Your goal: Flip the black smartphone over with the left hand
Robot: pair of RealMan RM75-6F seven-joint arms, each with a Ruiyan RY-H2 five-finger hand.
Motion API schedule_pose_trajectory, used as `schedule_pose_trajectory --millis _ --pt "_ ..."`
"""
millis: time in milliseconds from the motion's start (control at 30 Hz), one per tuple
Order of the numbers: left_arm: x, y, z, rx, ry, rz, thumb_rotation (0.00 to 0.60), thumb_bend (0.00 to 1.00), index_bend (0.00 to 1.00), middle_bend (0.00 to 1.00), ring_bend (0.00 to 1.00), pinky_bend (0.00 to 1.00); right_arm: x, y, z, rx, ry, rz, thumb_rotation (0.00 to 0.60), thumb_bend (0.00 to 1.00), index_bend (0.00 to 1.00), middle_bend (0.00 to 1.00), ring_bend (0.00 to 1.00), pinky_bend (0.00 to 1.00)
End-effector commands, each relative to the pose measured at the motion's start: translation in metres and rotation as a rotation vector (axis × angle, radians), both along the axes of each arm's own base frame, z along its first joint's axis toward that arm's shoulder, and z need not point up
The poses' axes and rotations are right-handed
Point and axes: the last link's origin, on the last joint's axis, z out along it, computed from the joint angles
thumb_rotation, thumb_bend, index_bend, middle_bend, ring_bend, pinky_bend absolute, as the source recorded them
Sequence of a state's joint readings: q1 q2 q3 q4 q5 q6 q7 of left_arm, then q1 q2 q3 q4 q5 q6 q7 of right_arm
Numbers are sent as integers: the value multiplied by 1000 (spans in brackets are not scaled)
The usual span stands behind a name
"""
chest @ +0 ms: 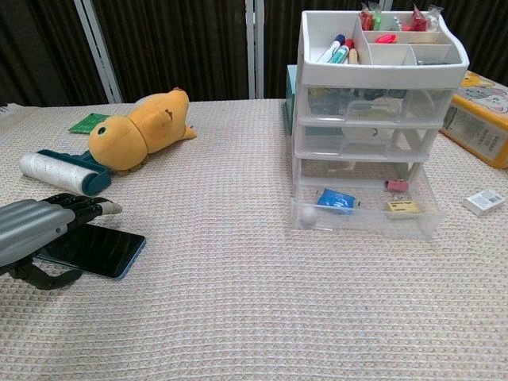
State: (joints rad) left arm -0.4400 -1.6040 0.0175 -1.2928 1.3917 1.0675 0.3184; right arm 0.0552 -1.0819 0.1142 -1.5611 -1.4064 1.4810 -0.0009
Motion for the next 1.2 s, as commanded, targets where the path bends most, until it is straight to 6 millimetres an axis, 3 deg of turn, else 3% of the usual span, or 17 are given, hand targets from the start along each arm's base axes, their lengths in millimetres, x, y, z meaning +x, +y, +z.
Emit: schedule_pose_trajectory --millis 33,167,333,533,1200 --pt "-1 1 -1 -5 7 4 600 389 18 0 0 0 0 0 0 0 -1 0 600 0 0 0 0 0" --pt "0 1 -3 -14 8 6 600 430 68 7 4 24 0 0 0 0 -1 1 600 0 0 0 0 0" --pt "-1 0 -5 -23 4 12 600 522 169 109 91 100 0 0 0 0 0 -1 600 0 0 0 0 0" --pt "0 0 -4 -19 2 9 600 592 217 165 138 138 0 0 0 0 0 -1 600 0 0 0 0 0" --pt "19 20 19 -8 31 27 600 649 256 195 274 167 -2 0 -1 6 8 -7 600 0 0 0 0 0"
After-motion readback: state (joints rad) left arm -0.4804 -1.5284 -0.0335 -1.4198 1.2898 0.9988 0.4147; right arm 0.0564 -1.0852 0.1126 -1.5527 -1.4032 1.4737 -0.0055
